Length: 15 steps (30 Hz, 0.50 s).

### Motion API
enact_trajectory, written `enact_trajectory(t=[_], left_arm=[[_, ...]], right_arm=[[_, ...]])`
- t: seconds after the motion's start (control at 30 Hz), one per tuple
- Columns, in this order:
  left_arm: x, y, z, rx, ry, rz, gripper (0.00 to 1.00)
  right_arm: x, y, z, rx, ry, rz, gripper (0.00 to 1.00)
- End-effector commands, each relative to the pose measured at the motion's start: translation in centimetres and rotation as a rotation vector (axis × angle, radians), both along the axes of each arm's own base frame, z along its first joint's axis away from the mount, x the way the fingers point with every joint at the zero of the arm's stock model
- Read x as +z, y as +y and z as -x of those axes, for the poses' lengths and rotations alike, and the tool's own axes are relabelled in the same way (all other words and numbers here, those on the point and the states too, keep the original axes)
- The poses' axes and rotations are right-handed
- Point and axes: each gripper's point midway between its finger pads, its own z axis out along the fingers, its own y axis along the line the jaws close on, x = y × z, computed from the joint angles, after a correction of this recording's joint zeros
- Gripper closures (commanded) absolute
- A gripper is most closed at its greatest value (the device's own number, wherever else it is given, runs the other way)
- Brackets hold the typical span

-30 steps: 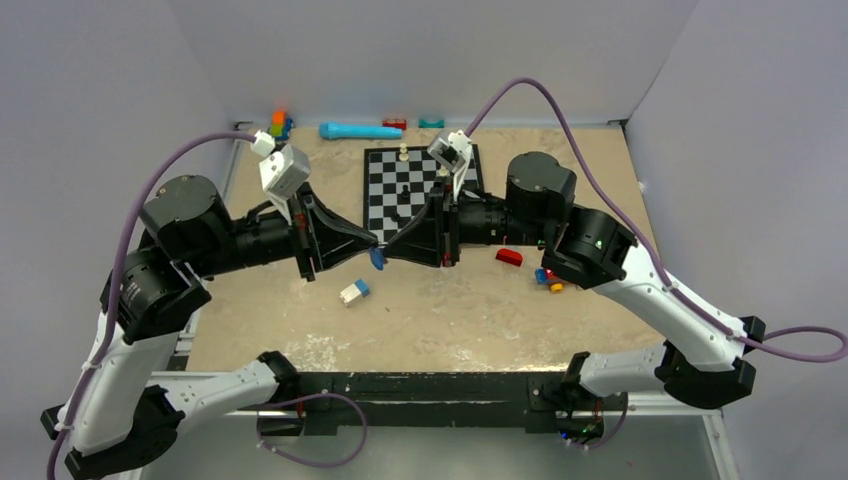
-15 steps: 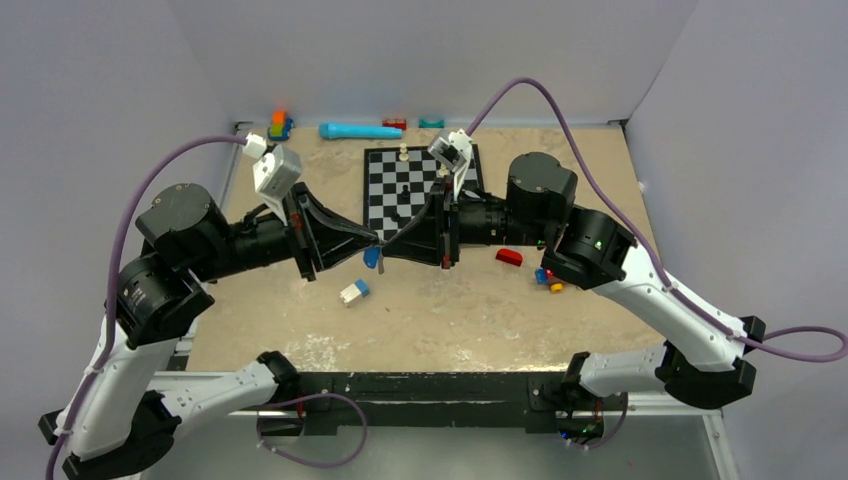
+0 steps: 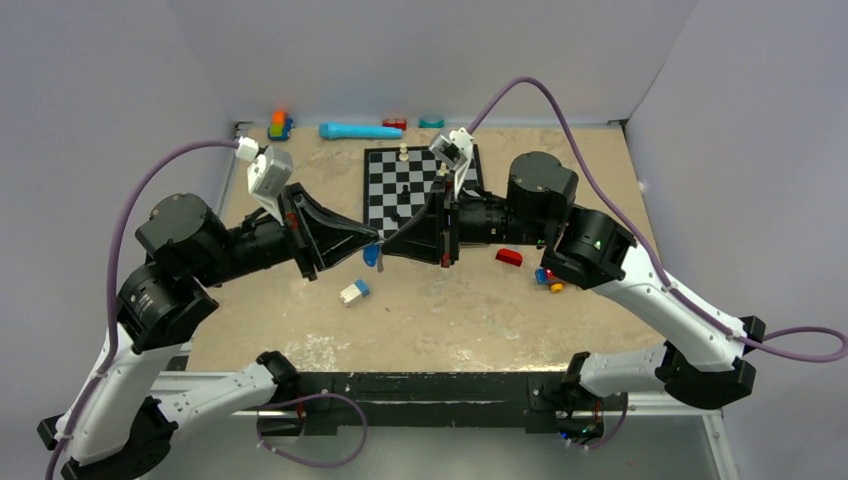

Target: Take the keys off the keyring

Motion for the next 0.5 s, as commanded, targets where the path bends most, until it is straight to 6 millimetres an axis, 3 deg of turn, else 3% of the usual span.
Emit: enact_trajectory(t=[0.0,0.47], left_arm=[[0.9,-0.2,-0.5,0.022,0.009,0.055,1.00],[0.7,0.8,-1.6,0.122,0.027,0.096,1.00]], right_arm=[[3.1,-0.8,0.8,0.012,-0.048,-0.101,1.00],[3.7,-1.2,1.1,0.014,-0.059,-0.126,1.00]])
